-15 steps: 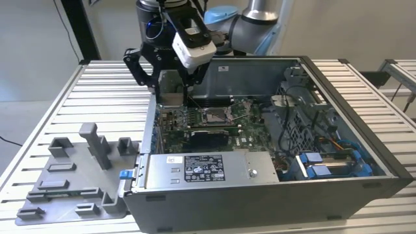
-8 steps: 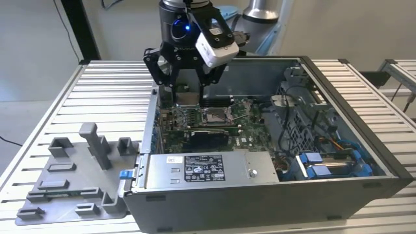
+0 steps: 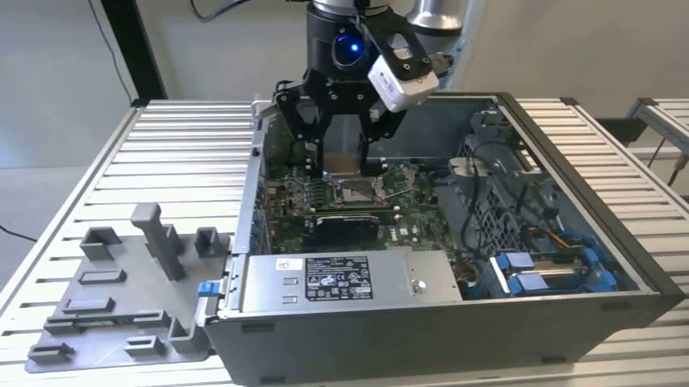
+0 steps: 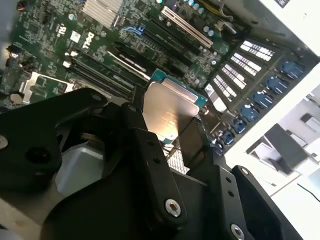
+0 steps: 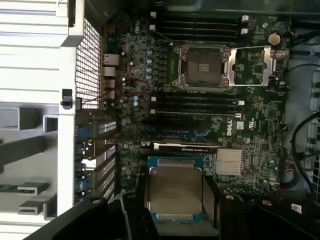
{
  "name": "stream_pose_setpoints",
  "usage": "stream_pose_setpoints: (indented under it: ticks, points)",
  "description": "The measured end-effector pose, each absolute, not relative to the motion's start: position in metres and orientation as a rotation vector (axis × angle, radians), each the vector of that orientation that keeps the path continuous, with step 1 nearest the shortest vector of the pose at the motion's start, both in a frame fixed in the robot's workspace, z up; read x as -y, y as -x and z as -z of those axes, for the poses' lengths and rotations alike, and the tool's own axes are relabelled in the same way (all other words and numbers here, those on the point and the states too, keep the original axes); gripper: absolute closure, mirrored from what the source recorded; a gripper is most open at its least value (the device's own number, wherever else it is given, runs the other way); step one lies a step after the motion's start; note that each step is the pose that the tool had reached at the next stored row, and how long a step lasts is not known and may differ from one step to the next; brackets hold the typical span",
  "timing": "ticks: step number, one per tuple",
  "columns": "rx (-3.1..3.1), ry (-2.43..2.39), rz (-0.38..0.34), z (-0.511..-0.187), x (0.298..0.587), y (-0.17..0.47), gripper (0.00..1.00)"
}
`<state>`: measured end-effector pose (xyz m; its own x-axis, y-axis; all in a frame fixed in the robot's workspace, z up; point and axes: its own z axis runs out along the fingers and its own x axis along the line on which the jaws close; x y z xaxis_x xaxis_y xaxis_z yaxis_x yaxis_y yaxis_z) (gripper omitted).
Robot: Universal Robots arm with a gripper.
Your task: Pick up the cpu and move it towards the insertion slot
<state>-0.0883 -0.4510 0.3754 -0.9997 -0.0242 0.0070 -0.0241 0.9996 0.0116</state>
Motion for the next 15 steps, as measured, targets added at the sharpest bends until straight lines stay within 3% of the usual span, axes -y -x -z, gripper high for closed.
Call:
stream_pose_setpoints:
  ticks: [15]
  points:
    - [3.134,-0.038,0.018,-0.373,0.449,0.058,1.0]
